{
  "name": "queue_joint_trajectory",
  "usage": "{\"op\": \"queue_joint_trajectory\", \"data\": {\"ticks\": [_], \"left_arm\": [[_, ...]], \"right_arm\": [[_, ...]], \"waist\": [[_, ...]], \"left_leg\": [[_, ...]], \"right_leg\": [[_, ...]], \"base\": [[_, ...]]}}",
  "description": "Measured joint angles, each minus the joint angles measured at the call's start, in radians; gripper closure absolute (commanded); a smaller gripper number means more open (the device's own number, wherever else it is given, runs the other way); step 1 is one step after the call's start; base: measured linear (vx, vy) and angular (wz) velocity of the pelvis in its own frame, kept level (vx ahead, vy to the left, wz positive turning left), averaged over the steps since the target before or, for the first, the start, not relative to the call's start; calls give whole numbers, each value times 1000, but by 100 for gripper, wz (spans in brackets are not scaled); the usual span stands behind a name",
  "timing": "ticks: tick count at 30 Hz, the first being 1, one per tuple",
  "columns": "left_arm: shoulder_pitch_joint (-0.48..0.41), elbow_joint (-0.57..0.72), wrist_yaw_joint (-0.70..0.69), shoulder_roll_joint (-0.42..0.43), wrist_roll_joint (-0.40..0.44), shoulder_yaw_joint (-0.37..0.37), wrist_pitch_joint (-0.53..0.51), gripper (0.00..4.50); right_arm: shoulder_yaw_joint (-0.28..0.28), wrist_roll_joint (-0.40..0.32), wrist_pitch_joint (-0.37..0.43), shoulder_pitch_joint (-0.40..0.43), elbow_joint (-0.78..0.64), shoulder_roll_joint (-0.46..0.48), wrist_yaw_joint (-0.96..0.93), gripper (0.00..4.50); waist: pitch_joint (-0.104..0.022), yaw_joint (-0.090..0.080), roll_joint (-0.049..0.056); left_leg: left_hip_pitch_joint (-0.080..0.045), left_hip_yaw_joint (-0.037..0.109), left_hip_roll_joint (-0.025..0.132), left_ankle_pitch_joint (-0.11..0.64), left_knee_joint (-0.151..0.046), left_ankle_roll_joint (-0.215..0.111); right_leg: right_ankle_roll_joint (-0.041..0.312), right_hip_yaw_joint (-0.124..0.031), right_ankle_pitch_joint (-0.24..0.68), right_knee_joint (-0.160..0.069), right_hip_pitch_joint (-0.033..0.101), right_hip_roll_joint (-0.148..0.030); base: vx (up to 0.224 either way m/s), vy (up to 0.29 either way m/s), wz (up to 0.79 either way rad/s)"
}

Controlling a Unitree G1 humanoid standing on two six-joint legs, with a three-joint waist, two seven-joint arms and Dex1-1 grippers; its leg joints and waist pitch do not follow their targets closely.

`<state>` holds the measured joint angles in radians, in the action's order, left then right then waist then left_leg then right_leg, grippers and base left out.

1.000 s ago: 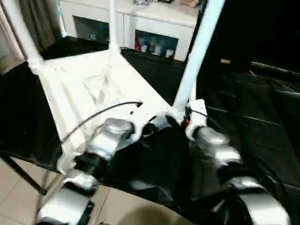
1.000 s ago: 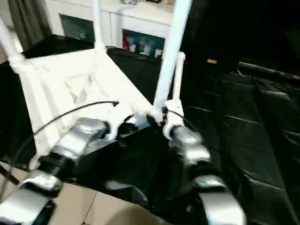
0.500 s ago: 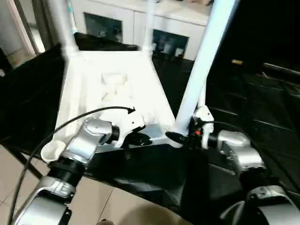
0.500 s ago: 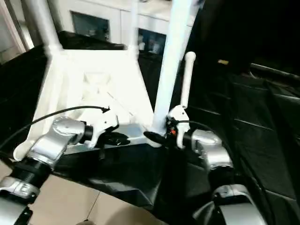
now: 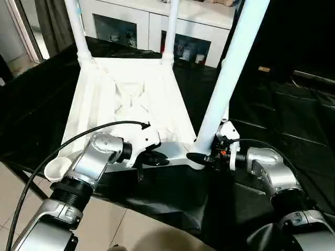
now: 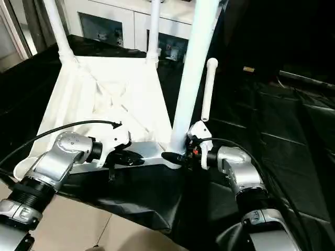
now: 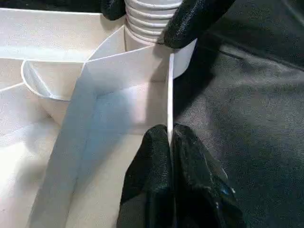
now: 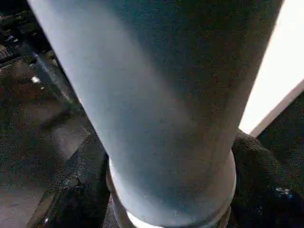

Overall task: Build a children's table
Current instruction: Rotate leg to tighten

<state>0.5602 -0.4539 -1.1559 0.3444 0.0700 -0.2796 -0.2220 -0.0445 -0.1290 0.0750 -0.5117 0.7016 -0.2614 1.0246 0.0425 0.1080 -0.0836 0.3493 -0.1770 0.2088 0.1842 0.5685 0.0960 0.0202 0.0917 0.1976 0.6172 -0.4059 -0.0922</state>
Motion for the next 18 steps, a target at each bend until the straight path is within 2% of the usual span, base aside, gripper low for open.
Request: {"op": "queue_joint_trajectory", "data": {"ticks": [4,6,9,11,13,16,18], "left_arm": [[23,-46,104,-49,23,7,-5,450],[47,-84,194,-98,38,19,-38,450],[87,-139,334,-187,47,33,-105,450],[91,-145,373,-212,46,34,-123,450],[117,-192,428,-247,50,41,-129,450],[126,-205,453,-268,56,43,-134,450],[127,-205,453,-268,60,43,-133,450]], "right_arm": [[48,-5,-12,-17,62,62,-193,170],[78,-2,-14,-53,115,111,-368,171],[122,5,-15,-111,190,173,-613,171],[132,3,-15,-124,207,184,-669,171],[165,1,-14,-166,255,224,-764,171],[177,3,-27,-182,279,229,-798,171],[177,7,-48,-183,291,229,-794,115]], "waist": [[-1,-13,0],[-1,-20,-1],[-3,-22,-1],[-4,-20,0],[-6,-20,0],[-7,-18,-2],[-8,-18,-2]], "left_leg": [[-2,0,0,1,1,2],[-2,1,0,1,1,3],[-2,1,-1,1,2,4],[-2,1,-1,1,2,4],[-2,2,-1,1,2,4],[-1,2,-1,1,2,4],[-1,2,-1,0,2,4]], "right_leg": [[-1,-1,-1,1,2,0],[-2,-1,-2,0,2,0],[-5,-1,-2,-1,2,0],[-5,-1,-2,-1,3,0],[-5,-1,-2,-1,4,0],[-4,-1,-2,-2,4,0],[-4,-1,-3,-2,4,0]], "base": [[0,0,0],[0,0,0],[0,0,0],[0,0,0],[0,0,0],[0,0,0],[0,0,0]]}}
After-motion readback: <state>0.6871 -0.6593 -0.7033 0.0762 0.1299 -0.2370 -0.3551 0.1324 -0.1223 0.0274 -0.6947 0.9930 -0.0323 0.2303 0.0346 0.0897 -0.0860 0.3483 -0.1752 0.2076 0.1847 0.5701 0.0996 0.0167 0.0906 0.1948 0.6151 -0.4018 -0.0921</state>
